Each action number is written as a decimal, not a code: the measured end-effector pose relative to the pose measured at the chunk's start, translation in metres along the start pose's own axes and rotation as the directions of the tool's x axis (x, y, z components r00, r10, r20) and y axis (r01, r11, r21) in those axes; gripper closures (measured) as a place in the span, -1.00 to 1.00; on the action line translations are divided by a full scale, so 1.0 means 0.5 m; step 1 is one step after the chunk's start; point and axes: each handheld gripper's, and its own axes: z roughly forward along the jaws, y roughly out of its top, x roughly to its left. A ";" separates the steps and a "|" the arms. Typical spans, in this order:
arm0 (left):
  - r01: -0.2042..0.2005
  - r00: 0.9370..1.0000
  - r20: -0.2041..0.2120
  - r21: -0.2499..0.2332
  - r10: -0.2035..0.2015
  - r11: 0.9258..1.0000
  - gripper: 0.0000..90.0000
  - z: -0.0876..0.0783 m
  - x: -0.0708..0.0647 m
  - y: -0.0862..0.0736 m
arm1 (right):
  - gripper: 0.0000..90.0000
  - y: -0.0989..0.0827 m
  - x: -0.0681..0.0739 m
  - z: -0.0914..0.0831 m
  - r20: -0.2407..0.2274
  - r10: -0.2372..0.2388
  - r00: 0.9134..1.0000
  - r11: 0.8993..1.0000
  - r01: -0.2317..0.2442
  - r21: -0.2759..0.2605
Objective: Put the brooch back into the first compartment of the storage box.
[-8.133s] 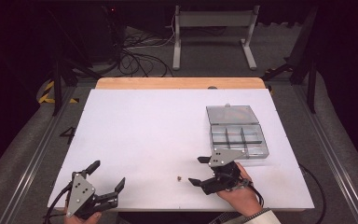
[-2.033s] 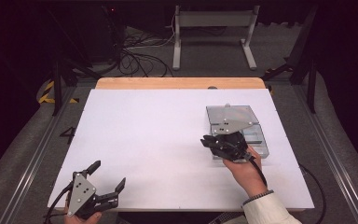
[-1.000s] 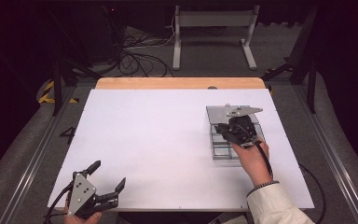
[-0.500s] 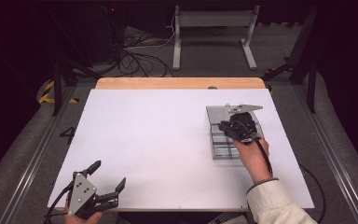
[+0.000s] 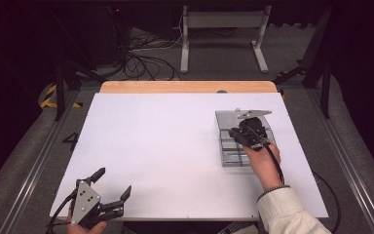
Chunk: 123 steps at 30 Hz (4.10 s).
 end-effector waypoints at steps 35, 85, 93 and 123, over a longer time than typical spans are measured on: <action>-0.002 1.000 -0.003 0.000 0.002 1.000 -0.80 -0.001 0.001 0.000 | 0.77 -0.017 -0.016 0.062 0.007 0.025 1.000 0.990 -0.026 0.135; 0.003 1.000 -0.004 0.000 -0.003 1.000 -0.80 0.000 0.000 0.001 | -0.84 -0.006 0.032 -0.077 -0.163 -0.088 0.983 0.986 0.063 -0.154; 0.015 1.000 0.004 0.006 -0.015 1.000 -0.78 -0.002 0.000 0.001 | -0.90 -0.013 0.044 -0.103 -0.174 -0.151 0.973 0.971 0.113 -0.208; 0.018 1.000 0.003 0.010 -0.018 1.000 -0.78 -0.001 -0.001 0.002 | -0.98 -0.140 0.036 -0.189 -0.199 -0.223 0.954 0.939 0.155 -0.307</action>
